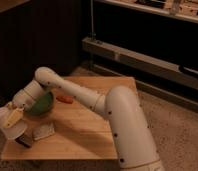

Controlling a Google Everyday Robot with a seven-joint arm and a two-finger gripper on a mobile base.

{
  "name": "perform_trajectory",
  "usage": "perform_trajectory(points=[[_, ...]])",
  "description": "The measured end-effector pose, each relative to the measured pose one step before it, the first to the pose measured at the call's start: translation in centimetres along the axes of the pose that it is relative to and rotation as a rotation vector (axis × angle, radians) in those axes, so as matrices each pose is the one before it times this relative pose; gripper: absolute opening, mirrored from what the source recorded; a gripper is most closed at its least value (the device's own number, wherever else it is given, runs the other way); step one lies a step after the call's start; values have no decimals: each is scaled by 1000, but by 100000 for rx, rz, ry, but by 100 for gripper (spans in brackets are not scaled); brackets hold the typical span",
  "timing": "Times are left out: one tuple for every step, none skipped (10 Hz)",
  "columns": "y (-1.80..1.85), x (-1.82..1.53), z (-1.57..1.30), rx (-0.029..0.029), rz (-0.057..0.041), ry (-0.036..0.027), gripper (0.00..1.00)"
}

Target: Place the ceramic cup over the eraser

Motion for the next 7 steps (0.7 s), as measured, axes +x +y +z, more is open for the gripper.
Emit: perform_trajectory(points=[[16,-75,94,-170,-64,28,97],[-25,-83,63,-108,-61,29,98],[8,-79,-33,-13,-81,-3,98],[52,59,18,-83,40,53,98],[109,49,-133,130,12,-3,98],[59,26,-101,135,13,-56,98],[19,2,-48,81,-14,9,98]])
